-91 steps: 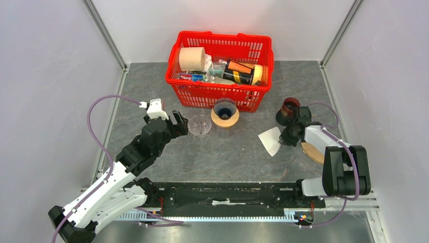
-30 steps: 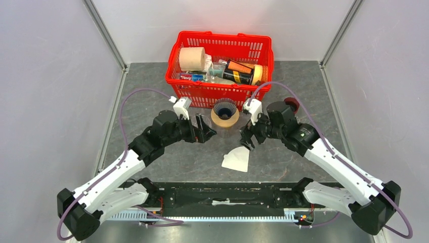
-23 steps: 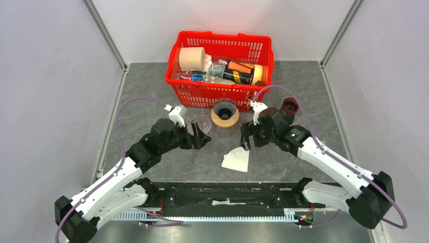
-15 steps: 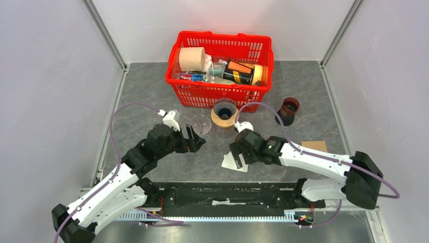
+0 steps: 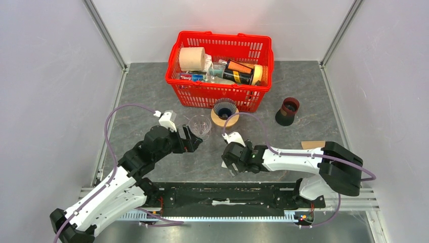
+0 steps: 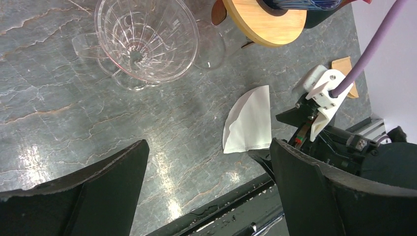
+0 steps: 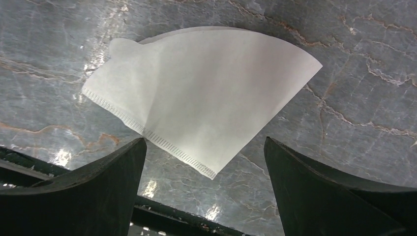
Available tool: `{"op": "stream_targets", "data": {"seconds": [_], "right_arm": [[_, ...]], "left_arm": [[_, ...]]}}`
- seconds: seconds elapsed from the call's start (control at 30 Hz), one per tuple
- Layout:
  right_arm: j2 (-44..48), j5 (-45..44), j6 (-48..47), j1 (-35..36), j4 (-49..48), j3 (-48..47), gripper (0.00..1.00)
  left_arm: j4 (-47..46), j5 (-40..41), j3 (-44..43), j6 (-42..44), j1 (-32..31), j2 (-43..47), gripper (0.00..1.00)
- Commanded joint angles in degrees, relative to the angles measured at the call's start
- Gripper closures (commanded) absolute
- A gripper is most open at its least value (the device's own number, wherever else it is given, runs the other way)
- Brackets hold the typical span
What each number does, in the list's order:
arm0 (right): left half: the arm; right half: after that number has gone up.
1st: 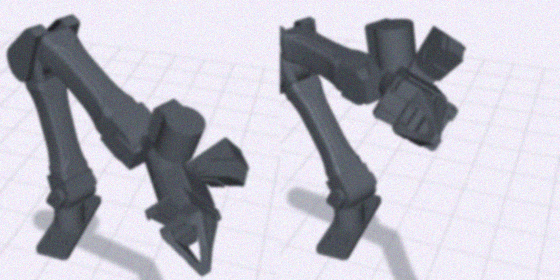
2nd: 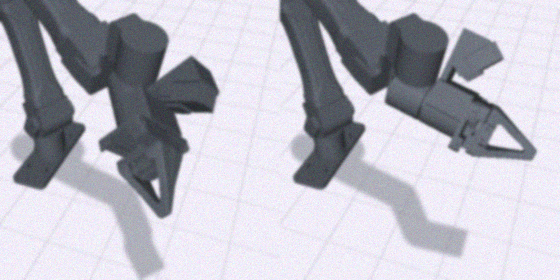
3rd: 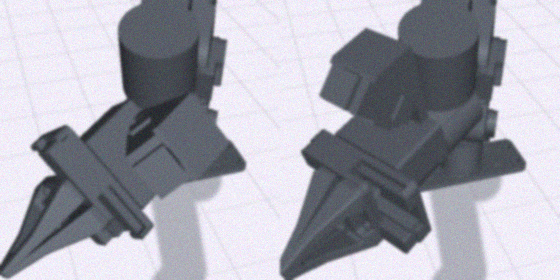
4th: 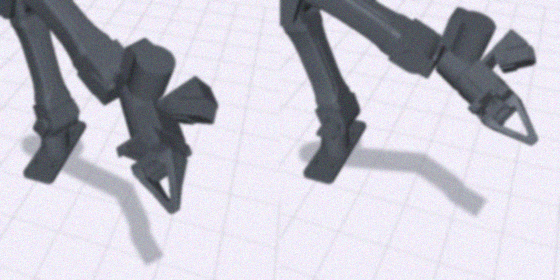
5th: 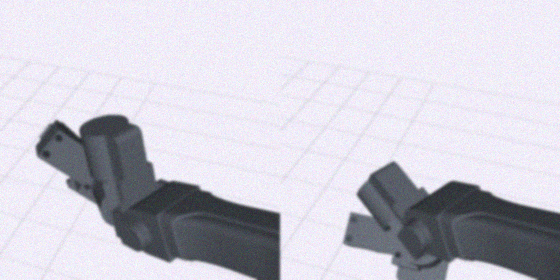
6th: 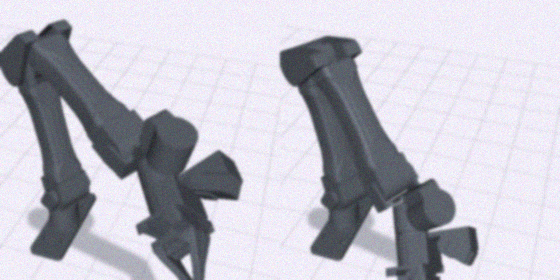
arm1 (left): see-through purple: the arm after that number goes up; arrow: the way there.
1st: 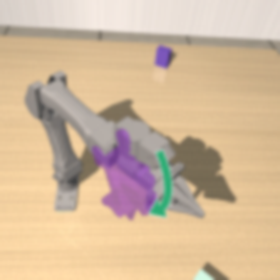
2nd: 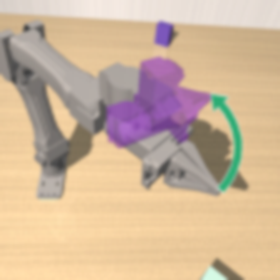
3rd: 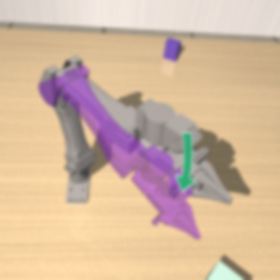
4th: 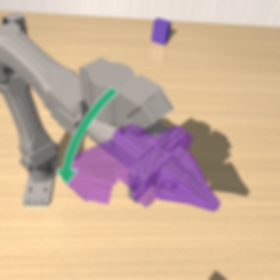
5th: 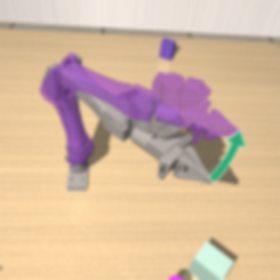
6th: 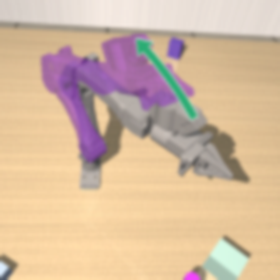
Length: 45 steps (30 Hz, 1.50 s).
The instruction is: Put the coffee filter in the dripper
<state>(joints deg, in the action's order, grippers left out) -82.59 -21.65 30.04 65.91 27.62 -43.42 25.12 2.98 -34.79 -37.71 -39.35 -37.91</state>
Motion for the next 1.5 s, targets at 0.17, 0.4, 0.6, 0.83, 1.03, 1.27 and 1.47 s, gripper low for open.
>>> {"op": "stream_targets", "data": {"seconds": [0.17, 0.4, 0.6, 0.83, 1.03, 1.27, 1.47], "right_arm": [[-3.63, 3.71, 4.51, -2.59, -6.79, 4.31, 0.06], [-4.03, 4.50, 5.64, -3.06, -7.73, 5.71, 0.36], [-4.77, 5.11, 7.20, -3.46, -7.03, 6.28, 0.53], [3.83, 4.94, 2.04, -3.42, -10.16, 7.97, 0.72], [15.85, 9.84, -4.29, -3.44, -19.32, 11.59, 0.78], [27.98, 19.31, -11.95, -4.31, -31.81, 14.48, 0.79], [34.55, 34.75, -19.77, -9.44, -46.13, 19.49, 0.77]], "left_arm": [[1.15, 1.77, -1.76, -1.57, -0.12, 1.93, 0.00], [3.34, 3.24, -3.18, -1.57, -0.13, 2.04, 0.00], [3.79, 4.12, -3.33, -1.84, -0.11, 2.66, 0.00], [3.22, 2.62, -3.54, -1.50, -0.11, 2.16, 0.00], [1.16, -0.77, -3.29, -0.64, -0.13, 2.20, 0.00], [-8.69, -12.86, -1.15, -0.14, -0.12, 3.18, 0.00], [-26.44, -27.18, 2.57, -4.82, -0.12, 0.47, 0.00]]}}
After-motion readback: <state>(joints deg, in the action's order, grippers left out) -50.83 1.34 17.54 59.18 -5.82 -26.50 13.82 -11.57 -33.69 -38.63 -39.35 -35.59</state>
